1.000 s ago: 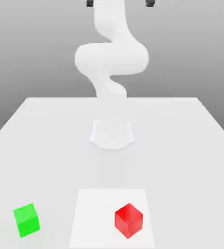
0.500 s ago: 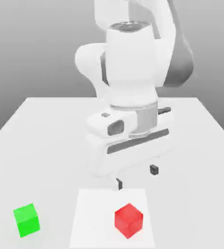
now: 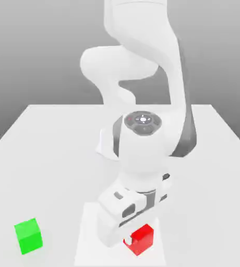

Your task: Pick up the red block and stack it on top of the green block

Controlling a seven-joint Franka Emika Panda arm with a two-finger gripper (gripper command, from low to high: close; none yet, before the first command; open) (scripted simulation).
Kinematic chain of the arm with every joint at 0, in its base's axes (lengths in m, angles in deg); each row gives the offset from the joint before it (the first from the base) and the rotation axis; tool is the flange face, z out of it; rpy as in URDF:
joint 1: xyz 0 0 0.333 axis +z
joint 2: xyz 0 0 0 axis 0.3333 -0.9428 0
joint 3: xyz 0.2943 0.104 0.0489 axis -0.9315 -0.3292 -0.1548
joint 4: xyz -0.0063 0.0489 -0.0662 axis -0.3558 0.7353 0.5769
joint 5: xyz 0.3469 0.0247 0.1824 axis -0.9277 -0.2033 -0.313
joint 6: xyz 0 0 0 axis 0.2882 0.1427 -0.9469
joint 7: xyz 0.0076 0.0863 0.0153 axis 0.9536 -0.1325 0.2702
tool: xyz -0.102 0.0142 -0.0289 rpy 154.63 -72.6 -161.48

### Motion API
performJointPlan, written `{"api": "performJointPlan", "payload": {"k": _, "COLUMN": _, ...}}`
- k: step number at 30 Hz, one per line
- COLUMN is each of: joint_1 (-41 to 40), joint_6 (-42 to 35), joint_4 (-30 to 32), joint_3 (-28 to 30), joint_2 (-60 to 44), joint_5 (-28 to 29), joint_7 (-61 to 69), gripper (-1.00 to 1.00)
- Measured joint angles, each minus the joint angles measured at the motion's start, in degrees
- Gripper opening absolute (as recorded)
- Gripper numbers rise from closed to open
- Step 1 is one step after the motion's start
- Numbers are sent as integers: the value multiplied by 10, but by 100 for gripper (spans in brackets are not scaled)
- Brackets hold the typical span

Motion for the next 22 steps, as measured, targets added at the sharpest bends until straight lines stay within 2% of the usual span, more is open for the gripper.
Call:
{"api": "performJointPlan", "payload": {"k": 6, "joint_1": 1, "joint_6": -89, "joint_4": 12, "joint_3": 25, "joint_2": 101, "joint_5": 31, "joint_7": -21, "gripper": -100}}
{"api": "performJointPlan", "payload": {"k": 13, "joint_1": -111, "joint_6": -148, "joint_4": -27, "joint_3": 128, "joint_2": 116, "joint_5": 14, "joint_7": 14, "gripper": -100}}
{"api": "performJointPlan", "payload": {"k": 15, "joint_1": -147, "joint_6": -145, "joint_4": -45, "joint_3": 150, "joint_2": 94, "joint_5": -8, "joint_7": 36, "gripper": -100}}
{"api": "performJointPlan", "payload": {"k": 18, "joint_1": -179, "joint_6": -103, "joint_4": -56, "joint_3": 135, "joint_2": 37, "joint_5": -55, "joint_7": 72, "gripper": -100}}
{"api": "performJointPlan", "payload": {"k": 19, "joint_1": -187, "joint_6": -90, "joint_4": -58, "joint_3": 128, "joint_2": 21, "joint_5": -67, "joint_7": 81, "gripper": 100}}
{"api": "performJointPlan", "payload": {"k": 22, "joint_1": -187, "joint_6": -90, "joint_4": -58, "joint_3": 128, "joint_2": 21, "joint_5": -67, "joint_7": 81, "gripper": 100}}
